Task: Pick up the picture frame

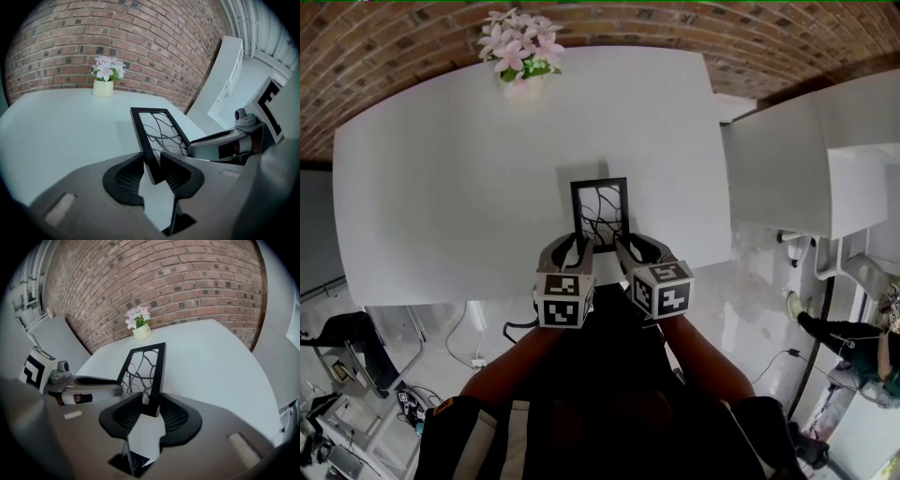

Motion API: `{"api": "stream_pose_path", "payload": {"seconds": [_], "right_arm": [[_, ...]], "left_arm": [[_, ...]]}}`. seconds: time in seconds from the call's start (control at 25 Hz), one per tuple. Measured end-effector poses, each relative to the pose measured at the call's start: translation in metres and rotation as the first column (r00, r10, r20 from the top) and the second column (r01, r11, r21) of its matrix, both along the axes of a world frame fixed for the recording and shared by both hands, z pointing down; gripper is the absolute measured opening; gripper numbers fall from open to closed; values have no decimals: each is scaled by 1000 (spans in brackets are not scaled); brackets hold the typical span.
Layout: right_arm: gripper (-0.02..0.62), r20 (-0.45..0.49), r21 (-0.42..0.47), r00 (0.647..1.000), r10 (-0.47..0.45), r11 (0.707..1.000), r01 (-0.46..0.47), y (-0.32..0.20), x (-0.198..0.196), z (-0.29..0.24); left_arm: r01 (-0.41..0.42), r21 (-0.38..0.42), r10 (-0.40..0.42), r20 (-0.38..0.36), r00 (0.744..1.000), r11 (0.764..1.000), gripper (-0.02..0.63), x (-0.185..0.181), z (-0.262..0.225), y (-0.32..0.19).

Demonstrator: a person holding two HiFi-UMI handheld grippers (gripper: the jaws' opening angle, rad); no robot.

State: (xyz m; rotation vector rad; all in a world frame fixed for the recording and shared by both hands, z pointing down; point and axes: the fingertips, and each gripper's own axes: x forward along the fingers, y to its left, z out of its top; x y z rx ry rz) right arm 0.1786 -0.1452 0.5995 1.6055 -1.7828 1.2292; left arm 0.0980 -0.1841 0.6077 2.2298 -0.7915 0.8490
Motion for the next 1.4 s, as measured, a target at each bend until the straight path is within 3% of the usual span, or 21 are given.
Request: {"api": "stream_pose_path", "payload": {"seconds": [0.24, 0.68, 1.08, 1.4], "right_arm": [[117, -70, 122, 998, 9, 993, -1, -12, -3, -48], [95, -182, 271, 981, 72, 962, -20, -6, -31, -119], [89, -225, 355, 955, 191, 929, -102, 29, -64, -148], [84, -220, 410, 935, 278, 896, -170, 64, -61, -164]], "left_arm": [[-6, 115, 13, -61, 998, 993, 109, 0, -45, -15], [0, 247, 43, -169, 985, 969, 107, -26, -111, -13], [-41, 340, 115, -199, 973, 939, 107, -57, -145, 12], [-92, 385, 185, -212, 960, 918, 107, -52, -164, 43]]}}
